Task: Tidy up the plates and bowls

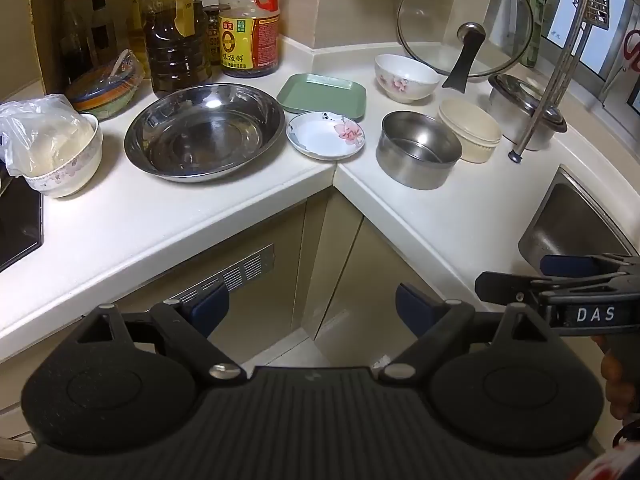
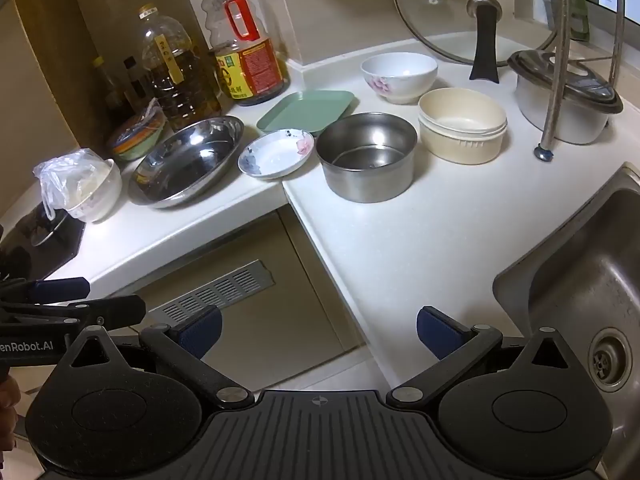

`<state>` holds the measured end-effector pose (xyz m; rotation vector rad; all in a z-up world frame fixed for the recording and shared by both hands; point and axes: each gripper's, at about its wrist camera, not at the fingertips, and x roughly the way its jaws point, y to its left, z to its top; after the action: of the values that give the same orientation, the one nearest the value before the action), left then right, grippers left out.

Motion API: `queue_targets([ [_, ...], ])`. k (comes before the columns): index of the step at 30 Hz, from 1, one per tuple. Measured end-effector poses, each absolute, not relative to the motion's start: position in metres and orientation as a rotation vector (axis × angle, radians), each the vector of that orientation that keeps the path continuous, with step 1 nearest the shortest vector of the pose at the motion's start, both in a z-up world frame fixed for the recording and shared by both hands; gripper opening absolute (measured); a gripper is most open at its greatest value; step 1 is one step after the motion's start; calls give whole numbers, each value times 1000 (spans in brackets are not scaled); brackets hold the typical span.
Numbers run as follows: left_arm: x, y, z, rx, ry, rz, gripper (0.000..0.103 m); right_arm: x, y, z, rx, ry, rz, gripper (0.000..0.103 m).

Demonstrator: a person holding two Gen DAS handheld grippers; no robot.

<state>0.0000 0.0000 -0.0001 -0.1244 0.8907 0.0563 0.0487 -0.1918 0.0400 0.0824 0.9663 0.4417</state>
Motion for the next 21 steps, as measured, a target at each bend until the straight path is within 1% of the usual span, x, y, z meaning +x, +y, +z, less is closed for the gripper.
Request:
queue_targets([
  [21, 4, 2, 2, -134, 896, 56, 89, 50, -192, 39, 83, 970, 436, 103],
])
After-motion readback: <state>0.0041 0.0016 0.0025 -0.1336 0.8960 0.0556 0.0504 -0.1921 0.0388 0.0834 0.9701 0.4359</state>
